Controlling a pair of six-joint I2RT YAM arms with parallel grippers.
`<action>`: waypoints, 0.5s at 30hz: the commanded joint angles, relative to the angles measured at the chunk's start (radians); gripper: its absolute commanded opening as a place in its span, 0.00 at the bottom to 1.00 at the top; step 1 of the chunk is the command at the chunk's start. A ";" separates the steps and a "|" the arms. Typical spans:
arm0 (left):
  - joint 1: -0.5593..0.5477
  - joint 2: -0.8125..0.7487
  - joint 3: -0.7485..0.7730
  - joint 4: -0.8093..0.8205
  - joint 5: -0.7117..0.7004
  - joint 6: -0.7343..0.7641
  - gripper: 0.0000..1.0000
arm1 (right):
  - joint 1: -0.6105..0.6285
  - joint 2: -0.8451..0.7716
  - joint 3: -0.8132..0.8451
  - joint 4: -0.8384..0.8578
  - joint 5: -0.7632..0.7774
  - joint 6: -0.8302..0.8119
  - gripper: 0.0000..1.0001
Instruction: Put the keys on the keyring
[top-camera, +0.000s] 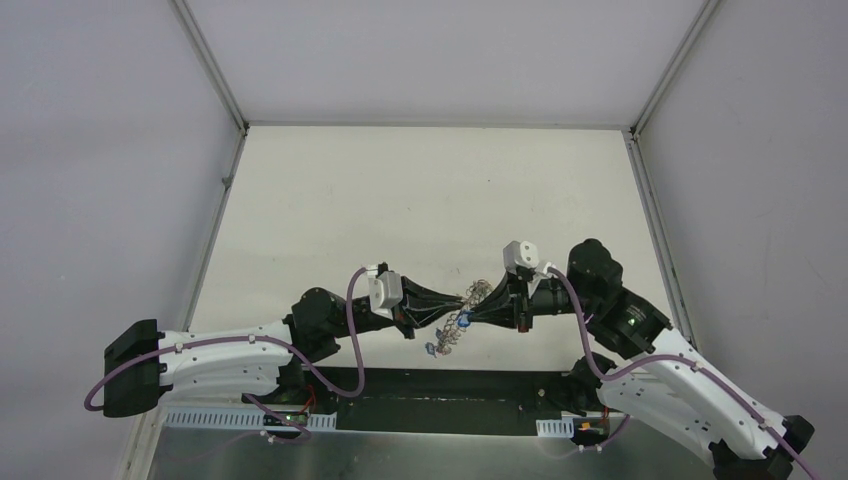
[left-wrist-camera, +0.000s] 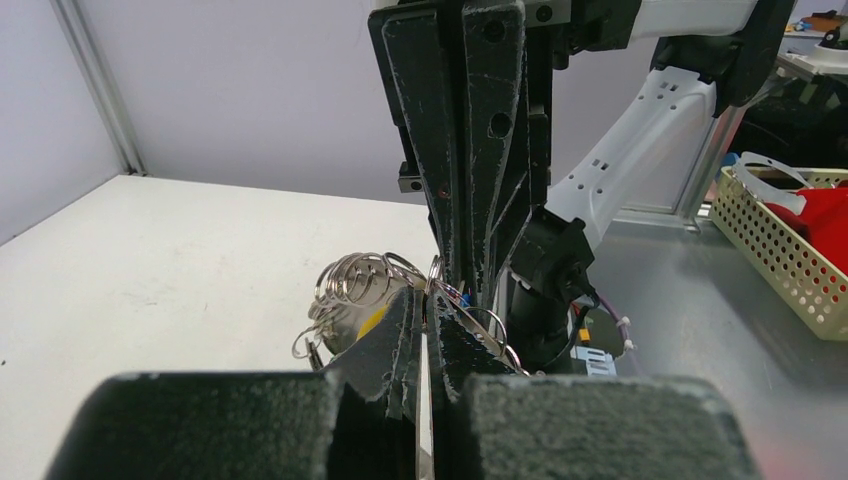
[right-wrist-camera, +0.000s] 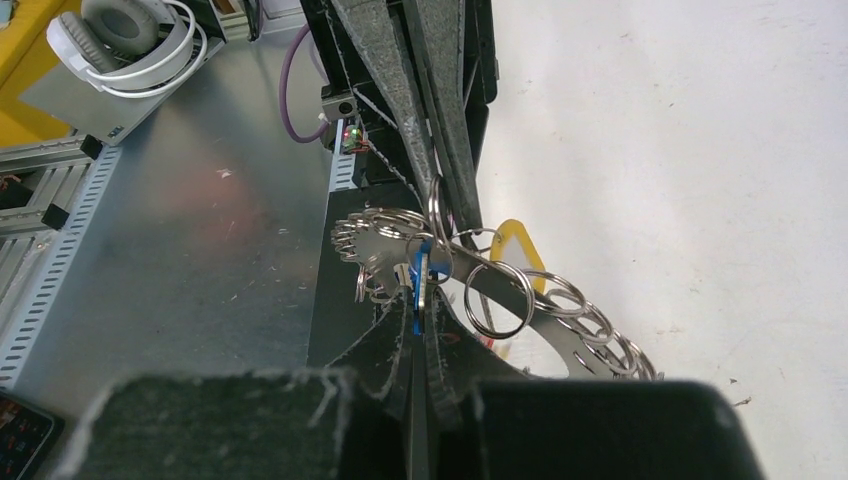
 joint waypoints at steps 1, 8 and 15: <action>-0.007 -0.016 0.053 0.148 -0.009 -0.017 0.00 | 0.004 0.015 -0.009 -0.027 -0.005 -0.023 0.00; -0.008 -0.017 0.053 0.158 -0.006 -0.020 0.00 | 0.004 0.053 0.002 -0.050 0.005 -0.025 0.00; -0.009 -0.018 0.062 0.132 0.004 -0.023 0.00 | 0.005 0.088 0.036 -0.103 0.046 -0.044 0.00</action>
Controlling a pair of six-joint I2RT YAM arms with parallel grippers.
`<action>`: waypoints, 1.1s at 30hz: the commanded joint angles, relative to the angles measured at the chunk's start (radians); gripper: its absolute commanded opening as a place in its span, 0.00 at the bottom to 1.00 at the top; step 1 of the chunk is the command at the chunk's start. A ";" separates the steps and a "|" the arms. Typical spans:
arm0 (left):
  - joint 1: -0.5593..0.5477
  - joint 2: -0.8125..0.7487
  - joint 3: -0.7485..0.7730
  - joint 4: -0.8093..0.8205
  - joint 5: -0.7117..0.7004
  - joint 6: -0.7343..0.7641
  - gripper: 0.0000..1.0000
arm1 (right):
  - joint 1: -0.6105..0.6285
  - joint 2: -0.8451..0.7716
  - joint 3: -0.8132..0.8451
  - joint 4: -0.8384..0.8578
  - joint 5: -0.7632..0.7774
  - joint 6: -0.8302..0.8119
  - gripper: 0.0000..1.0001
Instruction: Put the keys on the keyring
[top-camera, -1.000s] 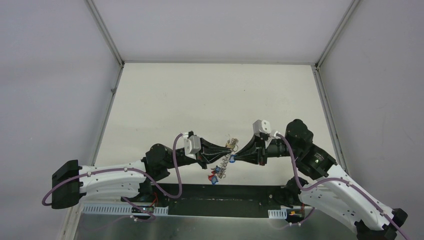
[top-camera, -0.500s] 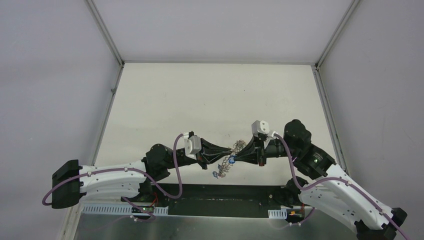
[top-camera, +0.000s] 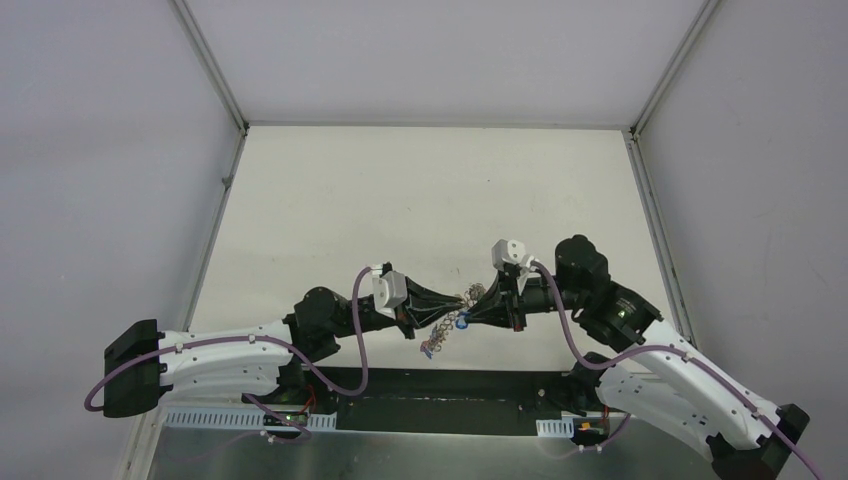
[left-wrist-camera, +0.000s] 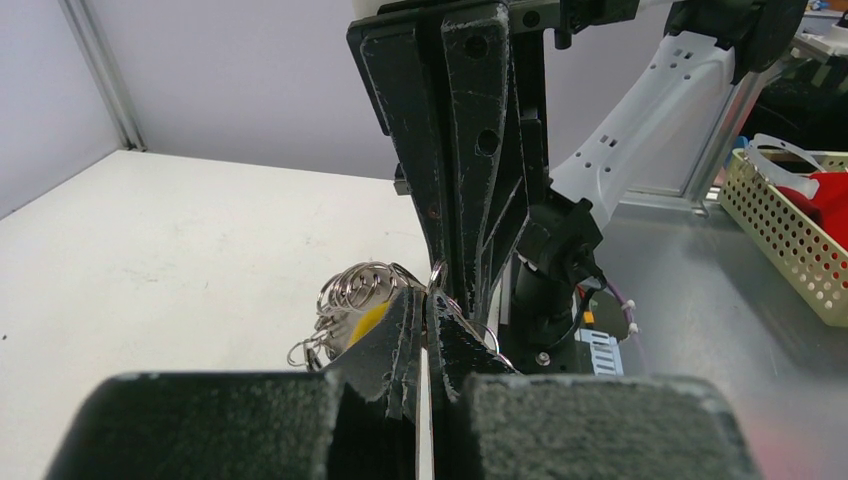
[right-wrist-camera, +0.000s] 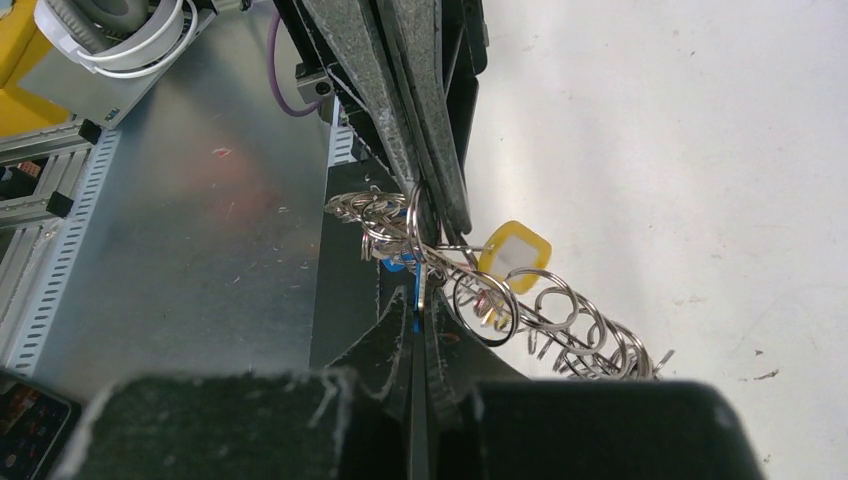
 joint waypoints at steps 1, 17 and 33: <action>-0.008 -0.019 0.067 0.152 0.006 -0.023 0.00 | 0.004 0.029 0.038 -0.072 0.048 -0.032 0.00; -0.007 -0.003 0.116 0.028 0.060 -0.065 0.00 | 0.004 -0.078 -0.005 -0.022 0.208 0.012 0.42; -0.006 -0.016 0.101 -0.002 -0.060 -0.150 0.00 | 0.004 -0.334 -0.061 -0.033 0.307 0.012 0.57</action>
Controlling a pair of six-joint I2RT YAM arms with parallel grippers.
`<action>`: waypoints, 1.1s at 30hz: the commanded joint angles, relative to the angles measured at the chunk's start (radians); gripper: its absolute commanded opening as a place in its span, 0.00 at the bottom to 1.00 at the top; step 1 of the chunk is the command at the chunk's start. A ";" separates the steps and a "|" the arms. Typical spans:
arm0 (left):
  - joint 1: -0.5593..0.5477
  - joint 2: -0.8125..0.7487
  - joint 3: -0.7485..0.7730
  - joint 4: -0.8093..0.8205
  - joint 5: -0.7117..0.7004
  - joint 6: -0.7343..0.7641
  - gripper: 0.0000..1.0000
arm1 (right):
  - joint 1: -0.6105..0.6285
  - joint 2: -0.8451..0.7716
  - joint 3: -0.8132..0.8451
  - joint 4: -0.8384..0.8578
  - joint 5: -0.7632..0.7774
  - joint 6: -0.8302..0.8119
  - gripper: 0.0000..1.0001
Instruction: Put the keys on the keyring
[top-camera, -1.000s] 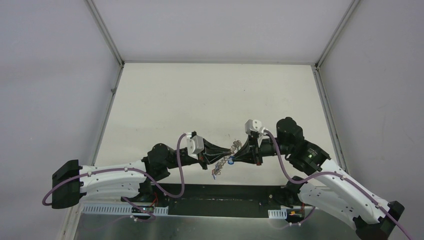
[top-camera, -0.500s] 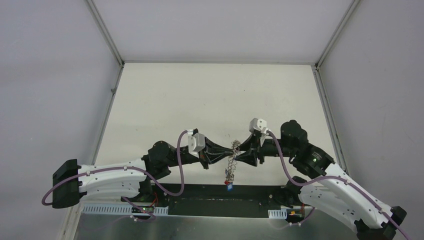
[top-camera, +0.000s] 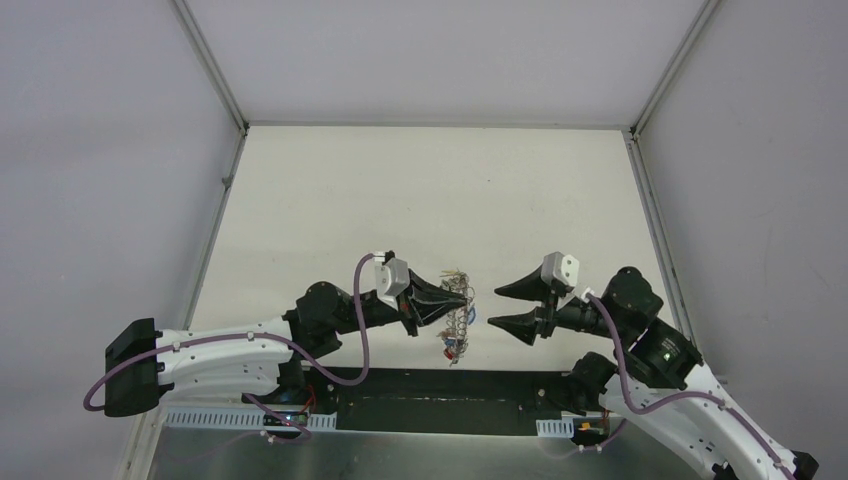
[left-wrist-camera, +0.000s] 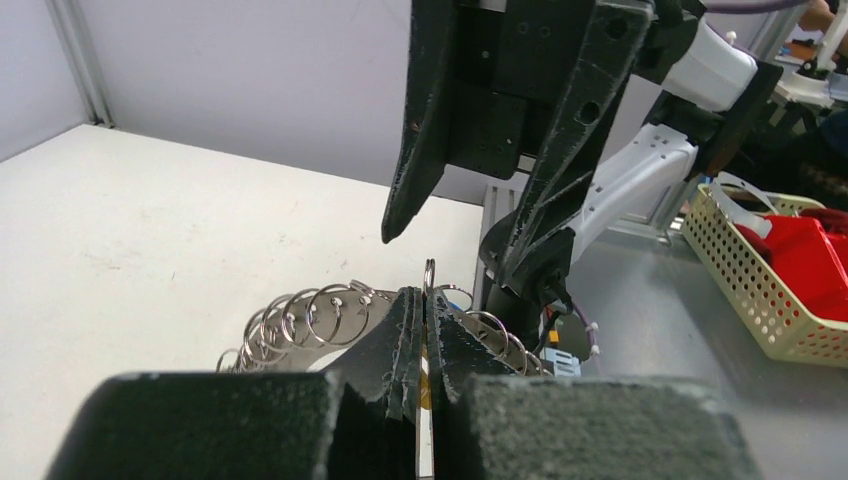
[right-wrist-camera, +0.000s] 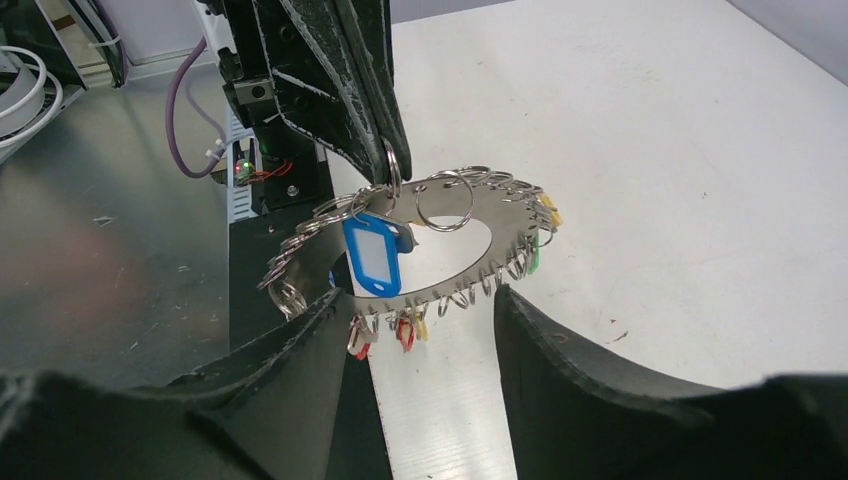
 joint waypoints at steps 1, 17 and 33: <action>-0.007 -0.028 0.040 0.066 -0.068 -0.066 0.00 | 0.004 -0.007 0.000 0.022 0.041 0.009 0.59; 0.014 0.108 0.273 -0.401 -0.247 -0.198 0.00 | 0.003 0.004 0.016 -0.020 0.174 0.068 1.00; 0.188 0.406 0.585 -0.677 -0.223 -0.363 0.00 | 0.003 -0.063 0.014 -0.095 0.261 0.146 1.00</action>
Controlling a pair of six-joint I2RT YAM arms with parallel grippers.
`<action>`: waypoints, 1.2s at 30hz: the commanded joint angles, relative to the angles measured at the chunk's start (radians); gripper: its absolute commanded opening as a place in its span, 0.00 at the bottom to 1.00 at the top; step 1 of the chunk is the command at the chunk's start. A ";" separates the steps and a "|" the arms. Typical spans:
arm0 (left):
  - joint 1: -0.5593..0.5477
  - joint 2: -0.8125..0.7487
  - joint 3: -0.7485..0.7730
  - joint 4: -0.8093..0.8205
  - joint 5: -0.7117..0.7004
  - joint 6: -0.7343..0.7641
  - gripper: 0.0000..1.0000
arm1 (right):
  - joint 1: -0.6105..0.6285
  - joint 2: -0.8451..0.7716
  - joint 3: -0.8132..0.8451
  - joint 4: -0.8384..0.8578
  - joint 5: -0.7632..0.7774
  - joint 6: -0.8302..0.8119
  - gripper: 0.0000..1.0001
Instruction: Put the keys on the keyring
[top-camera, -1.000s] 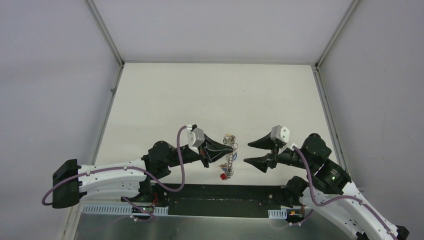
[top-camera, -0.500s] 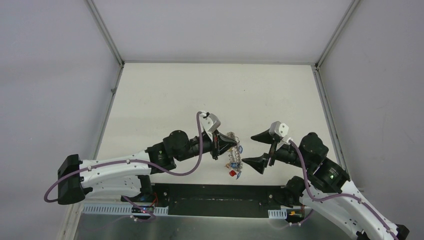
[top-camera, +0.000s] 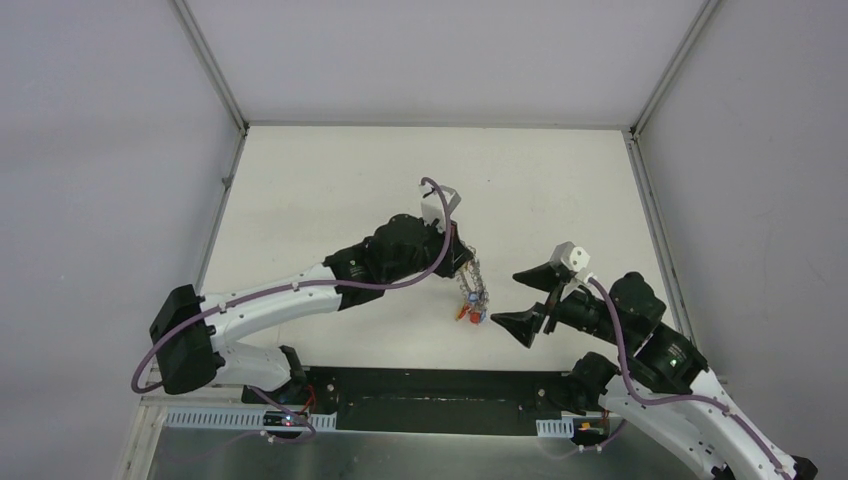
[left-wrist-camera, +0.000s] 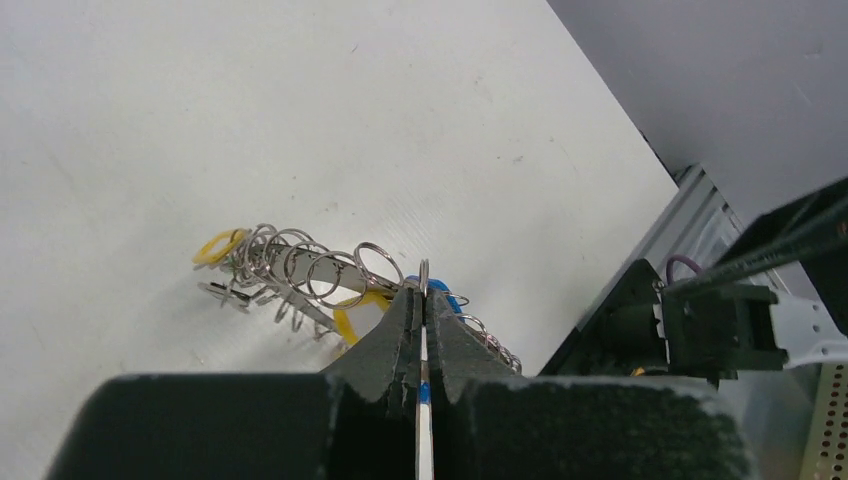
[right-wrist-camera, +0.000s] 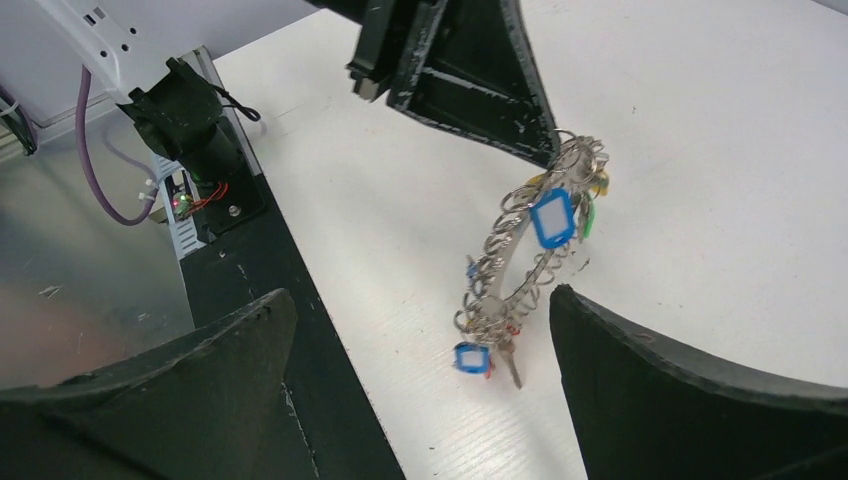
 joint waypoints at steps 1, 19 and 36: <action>0.047 0.066 0.123 0.025 0.065 -0.031 0.00 | 0.003 -0.020 0.016 -0.012 0.040 0.031 1.00; 0.113 0.138 -0.163 0.340 0.016 0.032 0.00 | 0.003 -0.027 -0.004 -0.043 0.067 0.043 1.00; 0.113 -0.036 -0.306 0.039 0.009 0.018 0.28 | 0.003 0.032 -0.025 0.019 0.047 0.048 1.00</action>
